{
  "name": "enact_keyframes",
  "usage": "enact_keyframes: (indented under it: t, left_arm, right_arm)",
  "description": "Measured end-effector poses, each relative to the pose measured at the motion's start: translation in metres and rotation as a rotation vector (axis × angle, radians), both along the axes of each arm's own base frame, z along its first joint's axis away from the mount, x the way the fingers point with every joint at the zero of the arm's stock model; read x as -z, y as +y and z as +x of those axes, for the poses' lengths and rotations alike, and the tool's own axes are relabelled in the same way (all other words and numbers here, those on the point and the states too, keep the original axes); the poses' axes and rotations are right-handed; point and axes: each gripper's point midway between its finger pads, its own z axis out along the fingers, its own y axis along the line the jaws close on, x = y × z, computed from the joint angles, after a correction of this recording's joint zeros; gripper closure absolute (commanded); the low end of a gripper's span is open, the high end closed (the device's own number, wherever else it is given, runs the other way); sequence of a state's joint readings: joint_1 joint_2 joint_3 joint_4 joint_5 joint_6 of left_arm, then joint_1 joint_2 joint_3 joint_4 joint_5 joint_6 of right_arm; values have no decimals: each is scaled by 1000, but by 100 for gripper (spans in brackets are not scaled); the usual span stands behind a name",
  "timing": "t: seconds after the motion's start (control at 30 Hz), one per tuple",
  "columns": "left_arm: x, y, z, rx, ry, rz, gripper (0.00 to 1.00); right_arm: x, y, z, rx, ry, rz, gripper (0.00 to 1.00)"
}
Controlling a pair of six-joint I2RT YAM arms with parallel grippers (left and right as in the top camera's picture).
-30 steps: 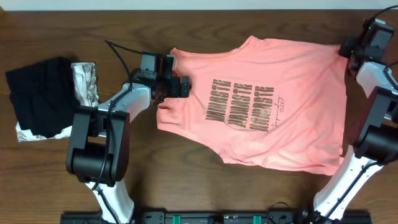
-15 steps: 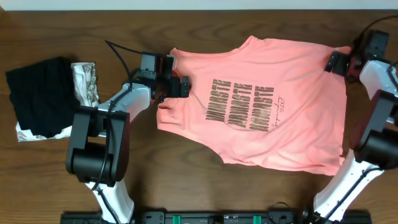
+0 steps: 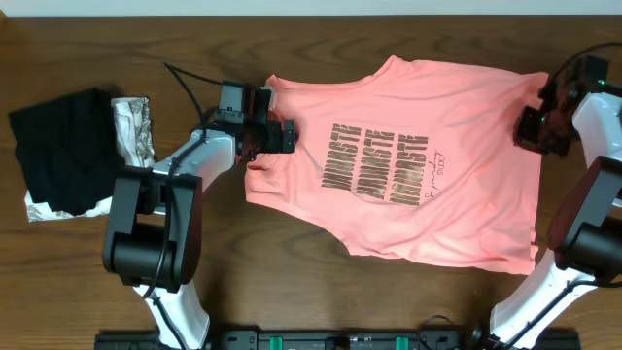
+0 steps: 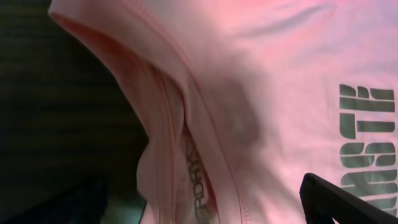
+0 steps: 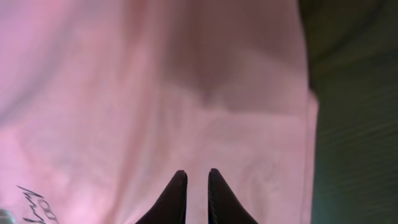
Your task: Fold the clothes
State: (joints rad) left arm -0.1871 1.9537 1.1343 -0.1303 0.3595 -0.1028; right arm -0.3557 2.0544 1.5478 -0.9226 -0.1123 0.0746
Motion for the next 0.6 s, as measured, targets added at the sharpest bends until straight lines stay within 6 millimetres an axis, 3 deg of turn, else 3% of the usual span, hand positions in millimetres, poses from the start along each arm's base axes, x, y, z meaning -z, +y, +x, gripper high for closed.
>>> enact_keyframes:
  t: [0.17, 0.6]
  left_arm:
    - [0, 0, -1, 2, 4, 2, 1]
    - [0, 0, -2, 2, 8, 3, 2]
  right_arm:
    - [16, 2, -10, 1, 23, -1, 88]
    - [41, -3, 1, 3, -75, -43, 89]
